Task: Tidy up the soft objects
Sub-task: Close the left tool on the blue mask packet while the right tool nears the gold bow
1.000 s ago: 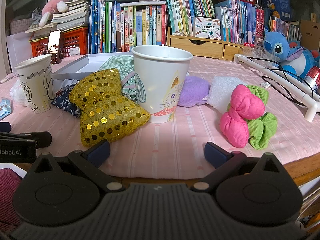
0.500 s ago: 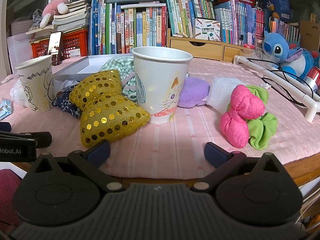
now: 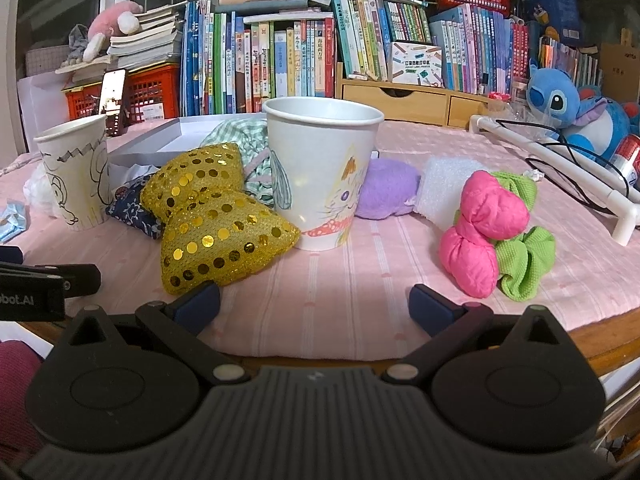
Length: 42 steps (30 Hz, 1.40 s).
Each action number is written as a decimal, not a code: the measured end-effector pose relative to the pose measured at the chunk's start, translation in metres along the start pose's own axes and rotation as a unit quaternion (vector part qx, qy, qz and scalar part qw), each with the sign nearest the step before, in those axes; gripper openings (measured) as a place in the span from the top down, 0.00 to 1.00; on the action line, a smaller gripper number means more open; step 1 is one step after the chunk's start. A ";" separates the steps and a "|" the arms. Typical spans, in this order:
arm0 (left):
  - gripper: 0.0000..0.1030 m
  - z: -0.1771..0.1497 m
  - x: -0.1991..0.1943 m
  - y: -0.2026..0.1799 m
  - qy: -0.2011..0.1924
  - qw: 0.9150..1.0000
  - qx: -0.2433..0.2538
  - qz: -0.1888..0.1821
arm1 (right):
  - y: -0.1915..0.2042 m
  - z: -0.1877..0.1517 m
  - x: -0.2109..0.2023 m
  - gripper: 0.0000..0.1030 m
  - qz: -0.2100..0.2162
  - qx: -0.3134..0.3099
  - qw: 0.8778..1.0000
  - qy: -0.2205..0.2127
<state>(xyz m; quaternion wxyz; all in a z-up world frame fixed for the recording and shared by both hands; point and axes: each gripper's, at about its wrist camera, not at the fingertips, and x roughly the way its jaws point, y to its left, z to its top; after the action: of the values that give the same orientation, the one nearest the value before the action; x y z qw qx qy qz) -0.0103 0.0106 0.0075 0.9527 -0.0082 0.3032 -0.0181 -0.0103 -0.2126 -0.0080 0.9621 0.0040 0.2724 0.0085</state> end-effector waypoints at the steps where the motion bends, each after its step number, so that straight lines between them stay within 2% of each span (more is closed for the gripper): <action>1: 0.00 0.001 -0.004 0.001 -0.006 1.000 0.000 -0.001 | -0.001 0.000 -0.002 0.00 0.008 0.005 1.000 -0.003; 4: 0.00 0.005 -0.017 0.005 -0.027 1.000 0.008 -0.002 | -0.002 0.002 -0.007 0.00 0.033 0.014 0.999 -0.012; 8: 0.00 0.011 -0.033 0.015 -0.050 0.999 0.007 0.001 | 0.007 0.005 -0.018 0.00 0.045 -0.012 0.998 -0.040; 13: 0.00 0.016 -0.045 0.036 -0.063 0.998 -0.022 0.010 | 0.014 0.010 -0.029 0.00 0.079 -0.019 0.995 -0.065; 17: 0.00 0.018 -0.043 0.053 -0.065 0.996 -0.048 0.036 | 0.018 0.011 -0.032 0.00 0.097 -0.017 0.992 -0.073; 23: 0.00 0.014 -0.030 0.076 -0.060 0.991 -0.079 0.091 | 0.029 0.014 -0.023 0.00 0.107 -0.026 0.991 -0.075; 28: 0.01 0.003 -0.014 0.087 -0.073 0.984 -0.091 0.134 | 0.039 0.014 -0.017 0.00 0.106 -0.026 0.991 -0.082; 36: 0.02 -0.008 0.000 0.088 -0.085 0.982 -0.102 0.133 | 0.050 0.008 -0.009 0.01 0.101 -0.031 0.991 -0.080; 39: 0.02 -0.007 0.004 0.088 -0.093 0.978 -0.113 0.149 | 0.054 0.007 -0.007 0.01 0.100 -0.034 0.991 -0.081; 42: 0.08 -0.001 0.013 0.094 -0.094 0.974 -0.137 0.152 | 0.058 0.006 -0.006 0.02 0.093 -0.039 0.991 -0.085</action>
<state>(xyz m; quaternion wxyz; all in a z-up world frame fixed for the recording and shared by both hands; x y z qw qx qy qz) 0.0024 0.1039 -0.0034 0.9585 -0.0937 0.2095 0.1693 -0.0129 -0.1552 0.0013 0.9763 -0.0077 0.1877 0.1078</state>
